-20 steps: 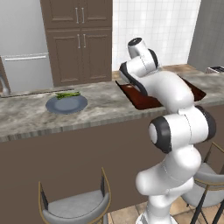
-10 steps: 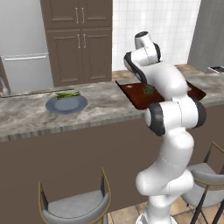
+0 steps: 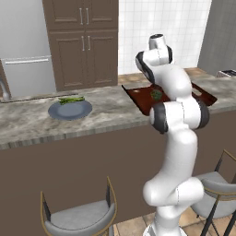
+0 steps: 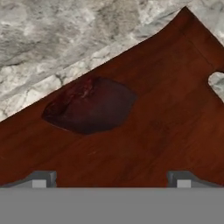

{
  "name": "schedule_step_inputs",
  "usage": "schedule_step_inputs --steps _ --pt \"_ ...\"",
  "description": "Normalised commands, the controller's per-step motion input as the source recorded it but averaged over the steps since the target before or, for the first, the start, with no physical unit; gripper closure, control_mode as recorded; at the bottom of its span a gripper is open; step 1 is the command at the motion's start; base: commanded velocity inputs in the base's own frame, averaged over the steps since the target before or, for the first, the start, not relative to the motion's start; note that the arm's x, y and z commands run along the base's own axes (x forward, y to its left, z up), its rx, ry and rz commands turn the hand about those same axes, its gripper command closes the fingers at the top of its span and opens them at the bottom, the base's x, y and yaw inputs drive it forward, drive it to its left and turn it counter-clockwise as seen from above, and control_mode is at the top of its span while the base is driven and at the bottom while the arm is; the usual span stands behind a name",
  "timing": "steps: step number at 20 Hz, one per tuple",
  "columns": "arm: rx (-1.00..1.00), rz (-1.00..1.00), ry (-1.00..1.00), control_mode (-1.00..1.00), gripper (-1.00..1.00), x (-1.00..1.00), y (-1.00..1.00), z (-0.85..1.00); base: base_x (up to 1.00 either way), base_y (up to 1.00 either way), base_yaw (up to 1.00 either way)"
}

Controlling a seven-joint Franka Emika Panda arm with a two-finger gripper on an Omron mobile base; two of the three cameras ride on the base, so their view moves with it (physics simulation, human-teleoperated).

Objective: Create a steak meal by picking up the steak and asparagus from the tray and placing them on the plate. Leave the bell pepper on the tray.

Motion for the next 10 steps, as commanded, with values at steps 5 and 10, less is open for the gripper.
schedule_step_inputs --steps 5,10 --pt "0.08 -0.02 -0.02 -1.0 -1.0 0.33 -0.02 -0.26 0.0 0.0 0.0" --pt "0.05 -0.03 -0.03 -1.0 -1.0 0.37 0.0 -0.2 0.0 0.0 0.0"
